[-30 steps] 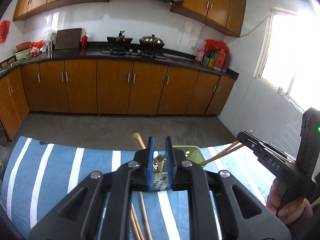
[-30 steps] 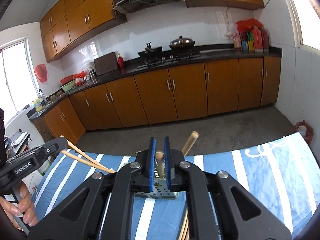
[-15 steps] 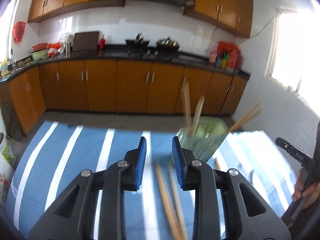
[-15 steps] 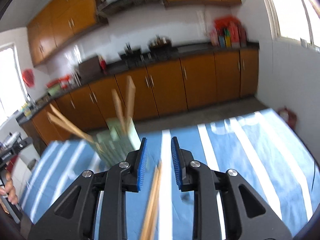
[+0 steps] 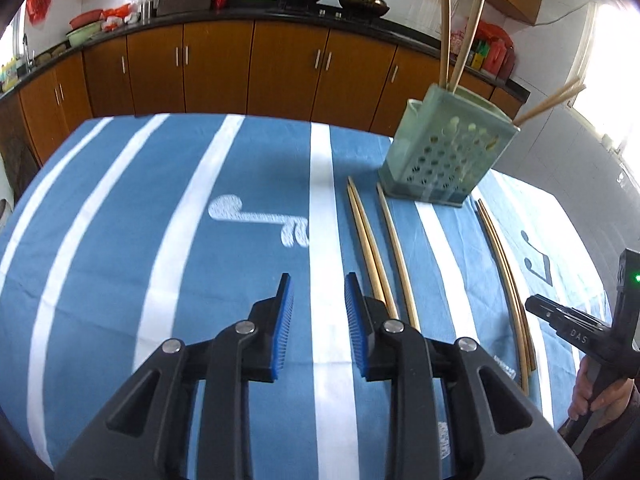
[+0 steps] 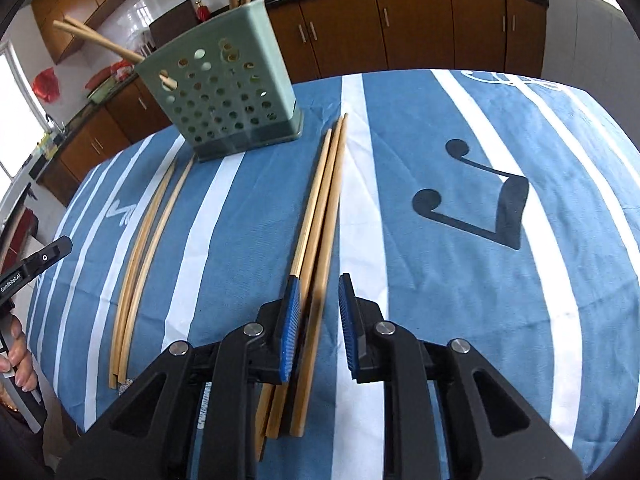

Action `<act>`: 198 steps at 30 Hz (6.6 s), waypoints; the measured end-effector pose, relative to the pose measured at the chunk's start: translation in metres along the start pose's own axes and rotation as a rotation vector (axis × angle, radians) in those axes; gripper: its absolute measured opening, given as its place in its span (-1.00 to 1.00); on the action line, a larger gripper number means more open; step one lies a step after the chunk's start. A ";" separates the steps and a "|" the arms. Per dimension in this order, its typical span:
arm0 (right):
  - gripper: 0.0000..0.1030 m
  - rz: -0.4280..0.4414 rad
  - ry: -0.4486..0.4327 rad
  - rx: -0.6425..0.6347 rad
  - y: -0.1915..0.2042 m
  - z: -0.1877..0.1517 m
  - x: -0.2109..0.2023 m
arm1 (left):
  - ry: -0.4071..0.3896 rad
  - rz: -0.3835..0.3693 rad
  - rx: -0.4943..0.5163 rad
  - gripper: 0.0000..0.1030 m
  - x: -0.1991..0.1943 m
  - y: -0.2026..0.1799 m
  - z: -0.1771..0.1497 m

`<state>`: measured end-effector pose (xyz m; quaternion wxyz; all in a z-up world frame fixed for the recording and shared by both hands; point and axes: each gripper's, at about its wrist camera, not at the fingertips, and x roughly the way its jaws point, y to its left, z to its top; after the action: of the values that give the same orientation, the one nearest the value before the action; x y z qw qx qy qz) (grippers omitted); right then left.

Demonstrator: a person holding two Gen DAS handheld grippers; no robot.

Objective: Organize utensils
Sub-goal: 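Move both open tools back down to the chopsticks on the cloth, then grasp a chopstick with the right tool while the left tool grasps another, then lift both held chopsticks upright and carry them over the green holder, then lower both chopsticks into the green holder and open both tools, then move both open tools down to the chopsticks on the cloth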

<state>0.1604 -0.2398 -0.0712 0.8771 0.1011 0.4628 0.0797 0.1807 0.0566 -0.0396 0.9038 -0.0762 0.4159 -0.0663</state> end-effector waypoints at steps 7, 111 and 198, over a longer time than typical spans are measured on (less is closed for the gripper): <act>-0.71 -0.070 0.002 -0.020 0.000 -0.001 0.006 | 0.036 -0.022 0.012 -0.47 0.014 -0.011 -0.006; -0.85 -0.142 -0.329 0.026 -0.034 0.031 -0.084 | -0.226 0.036 0.058 -0.85 -0.053 0.000 0.022; -0.62 -0.063 -0.528 0.018 -0.002 0.090 -0.147 | -0.455 -0.004 0.009 -0.54 -0.100 -0.039 0.079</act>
<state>0.1522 -0.2856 0.0948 0.9685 0.1119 0.2216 0.0193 0.1736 0.0428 0.0930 0.9745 -0.0861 0.2009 -0.0511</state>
